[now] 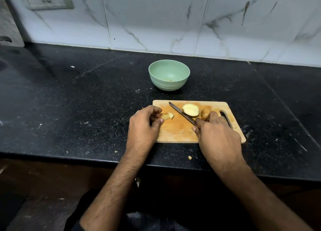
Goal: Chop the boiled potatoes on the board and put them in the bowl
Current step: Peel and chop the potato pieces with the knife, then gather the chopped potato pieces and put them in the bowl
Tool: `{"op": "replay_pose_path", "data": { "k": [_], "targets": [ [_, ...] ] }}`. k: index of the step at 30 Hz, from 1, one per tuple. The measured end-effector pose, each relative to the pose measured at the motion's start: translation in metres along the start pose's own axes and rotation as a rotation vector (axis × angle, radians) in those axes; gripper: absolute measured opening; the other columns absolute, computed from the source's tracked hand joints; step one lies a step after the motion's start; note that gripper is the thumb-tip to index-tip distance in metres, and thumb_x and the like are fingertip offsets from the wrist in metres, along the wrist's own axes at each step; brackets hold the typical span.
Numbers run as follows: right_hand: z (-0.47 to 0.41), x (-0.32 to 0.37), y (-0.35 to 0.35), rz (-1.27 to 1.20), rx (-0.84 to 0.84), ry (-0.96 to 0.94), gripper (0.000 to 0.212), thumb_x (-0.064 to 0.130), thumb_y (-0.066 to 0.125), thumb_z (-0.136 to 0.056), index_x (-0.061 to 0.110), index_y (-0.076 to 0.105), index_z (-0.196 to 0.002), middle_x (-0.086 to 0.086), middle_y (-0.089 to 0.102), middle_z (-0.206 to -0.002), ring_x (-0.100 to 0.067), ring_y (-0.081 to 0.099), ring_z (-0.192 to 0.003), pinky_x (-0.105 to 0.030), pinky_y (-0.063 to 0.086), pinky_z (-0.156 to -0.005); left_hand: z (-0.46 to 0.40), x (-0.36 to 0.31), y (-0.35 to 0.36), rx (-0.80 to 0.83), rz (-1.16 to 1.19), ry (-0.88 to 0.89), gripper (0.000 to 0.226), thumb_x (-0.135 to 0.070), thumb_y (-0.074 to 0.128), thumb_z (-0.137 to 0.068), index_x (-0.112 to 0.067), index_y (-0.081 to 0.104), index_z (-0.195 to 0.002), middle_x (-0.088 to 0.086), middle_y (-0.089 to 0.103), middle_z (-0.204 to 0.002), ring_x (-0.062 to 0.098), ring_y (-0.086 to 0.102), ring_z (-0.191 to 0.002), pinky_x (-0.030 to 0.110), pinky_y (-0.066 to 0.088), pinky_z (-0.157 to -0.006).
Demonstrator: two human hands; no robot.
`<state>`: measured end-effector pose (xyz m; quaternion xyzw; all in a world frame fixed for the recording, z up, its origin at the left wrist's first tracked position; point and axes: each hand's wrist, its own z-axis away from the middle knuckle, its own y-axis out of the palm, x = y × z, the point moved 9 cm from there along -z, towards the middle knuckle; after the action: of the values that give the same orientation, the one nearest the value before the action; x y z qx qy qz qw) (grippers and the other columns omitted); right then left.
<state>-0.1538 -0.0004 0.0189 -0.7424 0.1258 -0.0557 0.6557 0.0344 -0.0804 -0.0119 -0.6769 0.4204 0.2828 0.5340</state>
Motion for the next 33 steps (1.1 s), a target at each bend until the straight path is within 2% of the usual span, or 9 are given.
{"op": "replay_pose_path", "data": {
  "k": [5,9,12,17,19,23,25,29,33],
  "targets": [
    [-0.01,0.013,-0.015,0.018,-0.109,-0.094,0.035,0.041,0.058,-0.098,0.022,0.061,-0.126,-0.003,0.051,-0.115,-0.022,0.049,-0.108,-0.037,0.045,-0.086,-0.001,0.003,0.0,-0.003,0.038,-0.03,0.025,-0.012,0.079,-0.084,-0.027,0.071,-0.102,-0.013,0.07,-0.088,0.0,0.064,-0.082,0.024,0.055,-0.087],
    [-0.017,0.044,-0.016,-0.395,-0.07,-0.208,0.036,0.031,0.059,-0.1,0.021,0.057,-0.135,0.004,0.054,-0.114,-0.013,0.052,-0.107,-0.036,0.05,-0.095,-0.001,0.005,-0.001,-0.015,0.044,-0.041,0.023,-0.012,0.078,-0.085,-0.025,0.071,-0.103,-0.014,0.071,-0.088,-0.003,0.064,-0.08,0.017,0.053,-0.083],
    [-0.025,0.063,-0.005,-0.482,-0.054,-0.236,0.046,0.027,0.06,-0.1,0.021,0.049,-0.144,0.003,0.055,-0.121,-0.014,0.055,-0.11,-0.039,0.053,-0.093,0.0,0.006,-0.003,-0.025,0.058,-0.053,0.023,-0.013,0.078,-0.085,-0.026,0.071,-0.103,-0.016,0.07,-0.086,-0.005,0.064,-0.08,0.011,0.051,-0.079],
    [-0.046,0.075,0.011,-0.489,-0.019,-0.294,0.046,0.021,0.058,-0.1,0.024,0.049,-0.145,0.004,0.053,-0.138,-0.016,0.047,-0.127,-0.038,0.045,-0.104,-0.001,0.008,-0.005,-0.04,0.075,-0.05,0.027,-0.01,0.076,-0.086,-0.023,0.07,-0.109,-0.014,0.07,-0.088,-0.002,0.064,-0.083,0.022,0.054,-0.085],
    [-0.051,0.079,0.014,-0.471,0.014,-0.34,0.041,0.02,0.058,-0.101,0.025,0.054,-0.141,0.004,0.055,-0.132,-0.016,0.046,-0.123,-0.037,0.044,-0.102,-0.002,0.009,-0.006,-0.047,0.088,-0.046,0.027,-0.008,0.074,-0.087,-0.023,0.069,-0.109,-0.013,0.07,-0.088,0.001,0.065,-0.083,0.025,0.055,-0.086],
    [-0.053,0.083,0.013,-0.454,0.038,-0.436,0.026,0.021,0.059,-0.1,0.026,0.068,-0.123,0.003,0.055,-0.11,-0.016,0.05,-0.107,-0.038,0.047,-0.089,-0.003,0.007,-0.011,-0.1,0.133,-0.023,0.026,-0.006,0.072,-0.088,-0.025,0.068,-0.106,-0.013,0.069,-0.089,0.0,0.065,-0.085,0.023,0.055,-0.084],
    [-0.054,0.082,0.014,-0.443,0.052,-0.429,0.024,0.022,0.059,-0.1,0.023,0.069,-0.121,0.002,0.055,-0.109,-0.016,0.05,-0.109,-0.034,0.046,-0.088,-0.003,0.007,-0.012,-0.109,0.14,-0.013,0.025,-0.007,0.071,-0.089,-0.025,0.068,-0.105,-0.013,0.069,-0.09,-0.001,0.065,-0.087,0.023,0.055,-0.084],
    [-0.057,0.083,0.016,-0.435,0.067,-0.411,0.022,0.022,0.056,-0.102,0.02,0.067,-0.121,-0.001,0.053,-0.115,-0.02,0.049,-0.119,-0.037,0.045,-0.096,-0.005,0.004,-0.008,-0.07,0.096,0.008,0.023,-0.006,0.071,-0.088,-0.025,0.069,-0.102,-0.013,0.068,-0.094,-0.001,0.064,-0.086,0.021,0.054,-0.084],
    [-0.056,0.079,0.016,-0.45,0.05,-0.364,0.022,0.02,0.052,-0.103,0.019,0.063,-0.122,-0.001,0.049,-0.117,-0.019,0.047,-0.114,-0.032,0.043,-0.095,-0.004,-0.003,0.0,-0.008,-0.035,0.085,0.02,-0.007,0.07,-0.088,-0.021,0.074,-0.102,-0.011,0.063,-0.1,0.001,0.06,-0.092,0.019,0.05,-0.089]
  ]
}}
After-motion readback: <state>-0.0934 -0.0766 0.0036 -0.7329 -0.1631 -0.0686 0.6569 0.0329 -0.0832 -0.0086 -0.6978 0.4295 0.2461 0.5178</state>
